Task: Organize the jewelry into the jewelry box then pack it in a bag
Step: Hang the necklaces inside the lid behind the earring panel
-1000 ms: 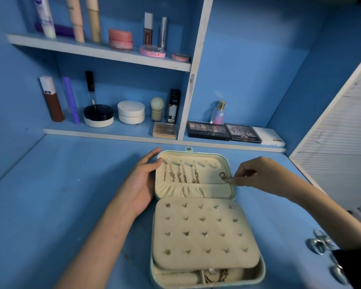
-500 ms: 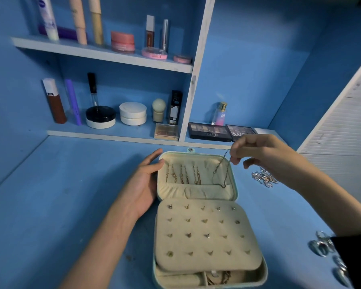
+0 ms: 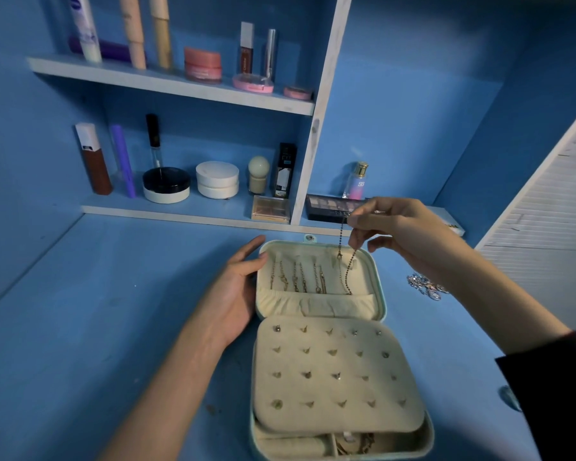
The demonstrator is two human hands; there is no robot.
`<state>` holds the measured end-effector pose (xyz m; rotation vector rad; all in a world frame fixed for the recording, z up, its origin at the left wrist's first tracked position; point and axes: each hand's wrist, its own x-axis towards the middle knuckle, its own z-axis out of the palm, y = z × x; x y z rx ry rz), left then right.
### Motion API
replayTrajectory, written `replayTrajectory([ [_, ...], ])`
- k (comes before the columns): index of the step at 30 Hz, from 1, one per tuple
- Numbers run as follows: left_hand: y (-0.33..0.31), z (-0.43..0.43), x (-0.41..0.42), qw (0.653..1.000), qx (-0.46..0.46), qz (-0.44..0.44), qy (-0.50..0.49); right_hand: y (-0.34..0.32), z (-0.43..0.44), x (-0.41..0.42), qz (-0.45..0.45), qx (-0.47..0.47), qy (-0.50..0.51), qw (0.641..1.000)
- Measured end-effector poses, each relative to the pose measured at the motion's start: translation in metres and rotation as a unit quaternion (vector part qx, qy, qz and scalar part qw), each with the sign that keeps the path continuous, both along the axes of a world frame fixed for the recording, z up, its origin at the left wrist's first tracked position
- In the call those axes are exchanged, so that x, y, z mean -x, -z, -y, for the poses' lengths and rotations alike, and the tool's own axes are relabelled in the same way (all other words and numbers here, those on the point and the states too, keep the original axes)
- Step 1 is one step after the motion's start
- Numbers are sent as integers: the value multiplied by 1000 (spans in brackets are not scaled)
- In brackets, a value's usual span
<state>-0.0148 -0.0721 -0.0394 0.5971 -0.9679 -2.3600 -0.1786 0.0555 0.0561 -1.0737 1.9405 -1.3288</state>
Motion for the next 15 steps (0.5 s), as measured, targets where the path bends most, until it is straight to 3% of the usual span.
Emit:
replayTrajectory([
  [8, -1, 0, 0, 1000, 18, 15, -2, 10, 1, 7, -135, -62, 52, 988],
  [15, -2, -1, 0, 1000, 16, 16, -2, 9, -16, 0, -246, -147, 79, 955],
])
